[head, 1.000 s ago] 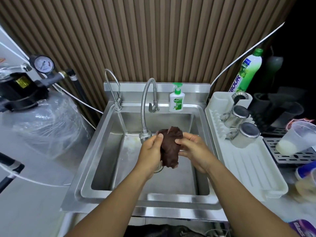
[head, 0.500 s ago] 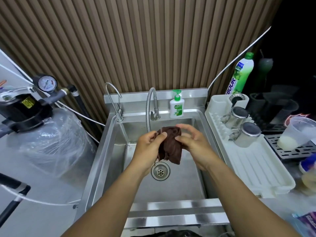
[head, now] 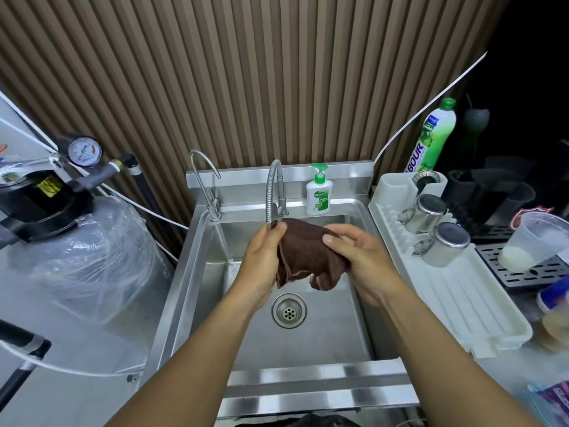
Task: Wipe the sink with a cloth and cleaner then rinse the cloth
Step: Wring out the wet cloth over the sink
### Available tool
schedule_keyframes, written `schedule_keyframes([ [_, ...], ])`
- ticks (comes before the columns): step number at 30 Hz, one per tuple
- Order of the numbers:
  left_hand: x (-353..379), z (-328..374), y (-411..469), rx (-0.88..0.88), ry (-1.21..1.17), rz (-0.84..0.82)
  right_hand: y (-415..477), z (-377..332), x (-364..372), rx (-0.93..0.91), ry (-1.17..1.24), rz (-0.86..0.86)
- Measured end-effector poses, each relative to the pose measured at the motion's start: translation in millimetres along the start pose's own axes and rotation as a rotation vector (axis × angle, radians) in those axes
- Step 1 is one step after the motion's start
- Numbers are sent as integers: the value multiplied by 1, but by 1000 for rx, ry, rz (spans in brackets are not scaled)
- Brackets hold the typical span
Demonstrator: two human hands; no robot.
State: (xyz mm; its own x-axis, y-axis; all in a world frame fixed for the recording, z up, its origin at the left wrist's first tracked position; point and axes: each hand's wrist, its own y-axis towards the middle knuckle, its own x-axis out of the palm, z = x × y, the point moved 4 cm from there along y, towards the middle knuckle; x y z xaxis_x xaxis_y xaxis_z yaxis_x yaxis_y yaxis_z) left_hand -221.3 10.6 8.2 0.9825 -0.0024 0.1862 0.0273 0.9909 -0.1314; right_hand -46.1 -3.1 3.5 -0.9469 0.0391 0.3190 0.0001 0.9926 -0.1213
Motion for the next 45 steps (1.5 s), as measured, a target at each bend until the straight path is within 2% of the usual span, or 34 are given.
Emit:
schedule_keyframes([
  [2, 5, -3, -3, 37, 36, -68, 0, -5, 5, -35, -11, 7],
  [4, 6, -8, -2, 34, 2, -69, 0, -11, 5, -46, -2, 13],
  [7, 6, -12, -2, -37, -154, -73, -4, -13, -6, 31, -22, -42],
  [9, 8, -12, -3, -67, -177, -94, -8, -12, -17, 85, -83, -40],
  [11, 11, -13, -4, -79, -179, -116, -10, -13, -27, 88, -95, 33],
  [17, 29, -14, -10, -68, -126, -101, -10, -15, -30, -78, -21, 259],
  [21, 33, -13, -9, -90, -206, -54, -15, 1, -19, 148, 221, 164],
  [25, 27, -14, -8, -140, -301, -37, -19, 11, -17, 396, 159, 60],
  [28, 23, -12, -9, -154, -354, -49, -20, 12, -10, 485, 95, -22],
  [35, 17, -8, -12, -181, -408, -47, -9, 8, -5, 417, 127, 32],
  [39, 15, -6, -11, -169, -373, -67, -3, -4, -6, 125, 252, 113],
  [41, 16, -5, -10, -167, -342, -83, -1, -8, -4, 40, 305, 134],
  [45, 13, -7, -5, -122, -268, -82, -5, -5, 3, 110, 328, 135],
])
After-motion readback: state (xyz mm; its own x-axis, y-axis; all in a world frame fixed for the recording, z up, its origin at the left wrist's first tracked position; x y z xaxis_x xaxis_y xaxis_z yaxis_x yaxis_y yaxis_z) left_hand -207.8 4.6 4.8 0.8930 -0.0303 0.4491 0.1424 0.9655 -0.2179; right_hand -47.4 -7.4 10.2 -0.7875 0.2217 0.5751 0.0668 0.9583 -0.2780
